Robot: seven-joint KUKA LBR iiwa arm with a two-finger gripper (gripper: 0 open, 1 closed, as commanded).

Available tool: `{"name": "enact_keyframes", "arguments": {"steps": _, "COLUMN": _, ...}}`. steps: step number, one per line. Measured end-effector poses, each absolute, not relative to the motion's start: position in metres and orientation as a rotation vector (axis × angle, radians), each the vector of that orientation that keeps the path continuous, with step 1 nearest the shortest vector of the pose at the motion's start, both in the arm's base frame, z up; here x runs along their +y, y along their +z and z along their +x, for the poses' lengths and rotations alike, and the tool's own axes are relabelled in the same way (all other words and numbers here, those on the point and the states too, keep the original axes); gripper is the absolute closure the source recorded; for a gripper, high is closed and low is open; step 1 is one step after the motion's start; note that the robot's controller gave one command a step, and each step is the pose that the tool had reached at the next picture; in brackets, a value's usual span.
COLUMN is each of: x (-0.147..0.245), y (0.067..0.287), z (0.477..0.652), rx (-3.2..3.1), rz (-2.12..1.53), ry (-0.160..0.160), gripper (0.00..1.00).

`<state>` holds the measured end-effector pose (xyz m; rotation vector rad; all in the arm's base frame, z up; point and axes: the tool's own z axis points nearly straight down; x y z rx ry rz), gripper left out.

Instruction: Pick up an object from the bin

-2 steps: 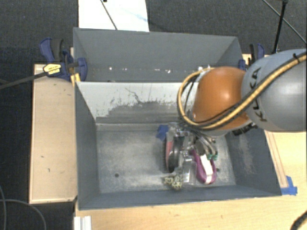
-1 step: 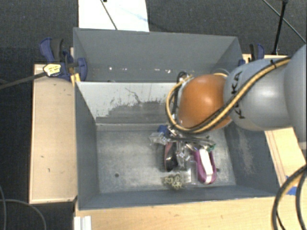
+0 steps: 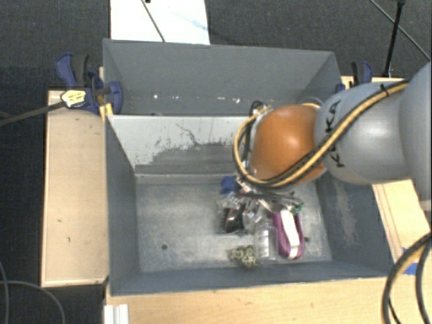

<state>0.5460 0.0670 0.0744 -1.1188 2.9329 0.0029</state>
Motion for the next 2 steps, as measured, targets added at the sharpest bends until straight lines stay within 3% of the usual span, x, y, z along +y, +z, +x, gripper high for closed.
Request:
{"name": "enact_keyframes", "arguments": {"steps": 1, "x": 0.063, "y": 0.175, "z": 0.558, "rx": 2.926, "rz": -1.117, "ry": -0.003, "gripper": 1.0}}
{"name": "enact_keyframes", "arguments": {"steps": 2, "x": 0.073, "y": 0.248, "z": 0.565, "rx": 2.673, "rz": -1.636, "ry": -0.003, "gripper": 1.0}}
